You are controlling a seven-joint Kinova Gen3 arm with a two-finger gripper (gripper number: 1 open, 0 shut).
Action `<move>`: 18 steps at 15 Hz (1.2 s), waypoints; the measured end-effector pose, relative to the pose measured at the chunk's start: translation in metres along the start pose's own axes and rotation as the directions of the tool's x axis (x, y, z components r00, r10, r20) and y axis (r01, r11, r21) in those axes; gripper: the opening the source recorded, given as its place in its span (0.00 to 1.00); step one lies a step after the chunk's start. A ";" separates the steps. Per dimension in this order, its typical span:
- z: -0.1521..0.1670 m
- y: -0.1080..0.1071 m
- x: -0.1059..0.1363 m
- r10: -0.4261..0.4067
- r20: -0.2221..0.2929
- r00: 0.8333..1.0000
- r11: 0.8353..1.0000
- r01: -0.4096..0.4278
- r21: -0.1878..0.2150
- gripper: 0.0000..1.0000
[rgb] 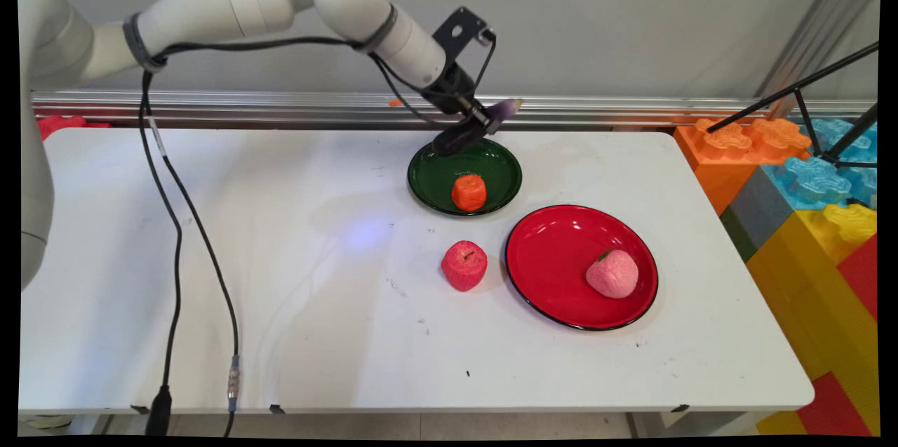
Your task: Place the picked object on the table
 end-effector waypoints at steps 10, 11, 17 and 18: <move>-0.076 0.087 0.028 0.030 -0.036 0.999 0.983 -0.036 -0.180 0.00; -0.083 0.099 0.028 0.032 -0.033 0.999 0.978 -0.038 -0.204 0.00; -0.103 0.149 0.008 0.030 0.017 0.999 0.953 -0.024 -0.301 0.00; -0.104 0.155 0.002 0.031 0.031 0.999 0.950 -0.020 -0.312 0.00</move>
